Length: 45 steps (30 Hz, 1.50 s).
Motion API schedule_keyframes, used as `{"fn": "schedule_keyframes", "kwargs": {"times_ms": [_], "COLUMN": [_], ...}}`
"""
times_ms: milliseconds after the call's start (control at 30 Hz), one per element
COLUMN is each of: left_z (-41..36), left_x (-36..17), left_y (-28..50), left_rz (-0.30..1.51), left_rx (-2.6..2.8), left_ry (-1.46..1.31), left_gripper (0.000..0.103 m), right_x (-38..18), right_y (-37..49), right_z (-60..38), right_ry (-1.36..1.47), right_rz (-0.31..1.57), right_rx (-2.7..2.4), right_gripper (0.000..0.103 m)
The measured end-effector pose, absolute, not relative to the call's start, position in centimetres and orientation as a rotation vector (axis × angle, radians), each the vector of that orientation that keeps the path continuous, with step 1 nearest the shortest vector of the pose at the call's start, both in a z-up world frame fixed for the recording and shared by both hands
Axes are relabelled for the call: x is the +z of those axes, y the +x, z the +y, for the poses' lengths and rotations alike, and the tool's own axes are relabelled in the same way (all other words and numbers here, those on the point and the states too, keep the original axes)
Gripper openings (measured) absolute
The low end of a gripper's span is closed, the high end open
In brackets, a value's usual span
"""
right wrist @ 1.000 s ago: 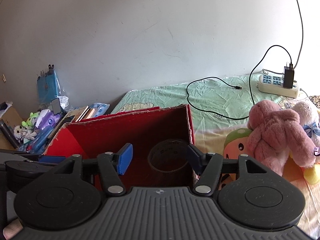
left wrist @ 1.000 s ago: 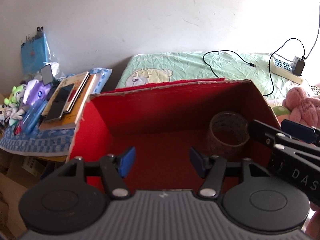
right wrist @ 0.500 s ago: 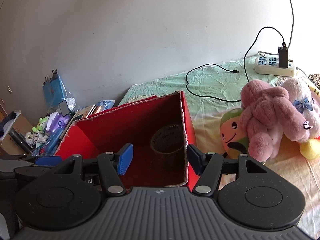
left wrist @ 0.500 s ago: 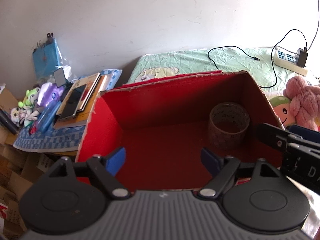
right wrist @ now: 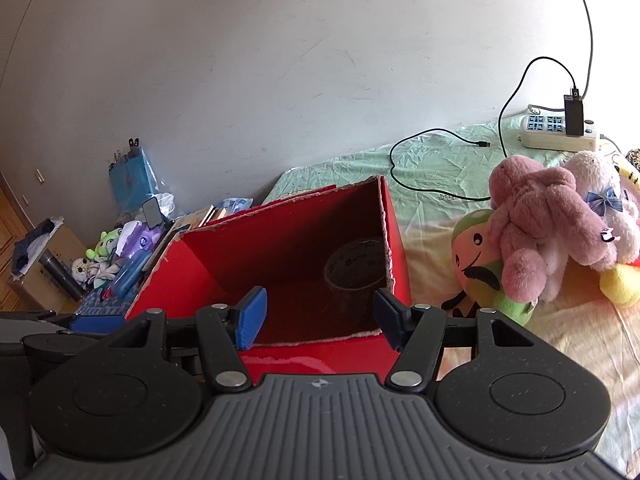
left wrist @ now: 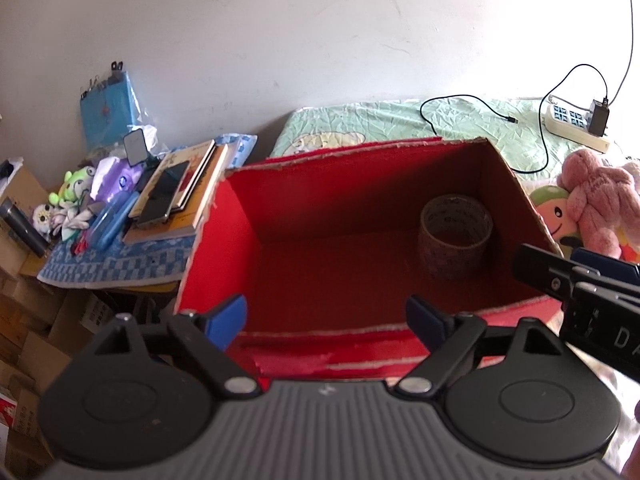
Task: Organize objects
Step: 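Withdraw the right gripper from the box and move it to the pinecone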
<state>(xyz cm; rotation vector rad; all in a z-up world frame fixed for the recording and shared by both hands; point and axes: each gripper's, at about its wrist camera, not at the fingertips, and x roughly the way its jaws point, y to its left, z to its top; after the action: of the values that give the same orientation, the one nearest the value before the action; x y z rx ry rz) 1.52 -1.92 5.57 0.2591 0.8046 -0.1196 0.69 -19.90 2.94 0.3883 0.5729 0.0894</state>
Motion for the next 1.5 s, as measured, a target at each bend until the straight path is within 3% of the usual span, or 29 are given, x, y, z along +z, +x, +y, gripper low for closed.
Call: {"fn": "schedule_keyframes", "kwargs": {"times_ms": [633, 1233, 1333, 1500], "left_z": [-2.6, -1.4, -2.0, -3.2], "left_x": [2.7, 0.3, -0.1, -1.5], "left_y": [-0.8, -5.5, -6.1, -6.6], "left_rz": [0.894, 0.935, 0.951, 1.004], "left_rx": [-0.15, -0.634, -0.719, -0.788], "left_ry": [0.276, 0.239, 0.232, 0.232], "left_gripper": [0.089, 0.088, 0.087, 0.068], "right_x": [0.8, -4.8, -5.6, -6.5], "right_y": [-1.5, -3.2, -3.4, -3.6], "right_z": [-20.7, -25.0, -25.7, -26.6], "right_ry": [0.433, 0.755, 0.845, 0.936], "right_rz": [0.651, 0.966, 1.014, 1.07], "right_rx": [0.12, 0.216, 0.234, 0.257], "right_gripper": [0.059, 0.055, 0.055, 0.053]}}
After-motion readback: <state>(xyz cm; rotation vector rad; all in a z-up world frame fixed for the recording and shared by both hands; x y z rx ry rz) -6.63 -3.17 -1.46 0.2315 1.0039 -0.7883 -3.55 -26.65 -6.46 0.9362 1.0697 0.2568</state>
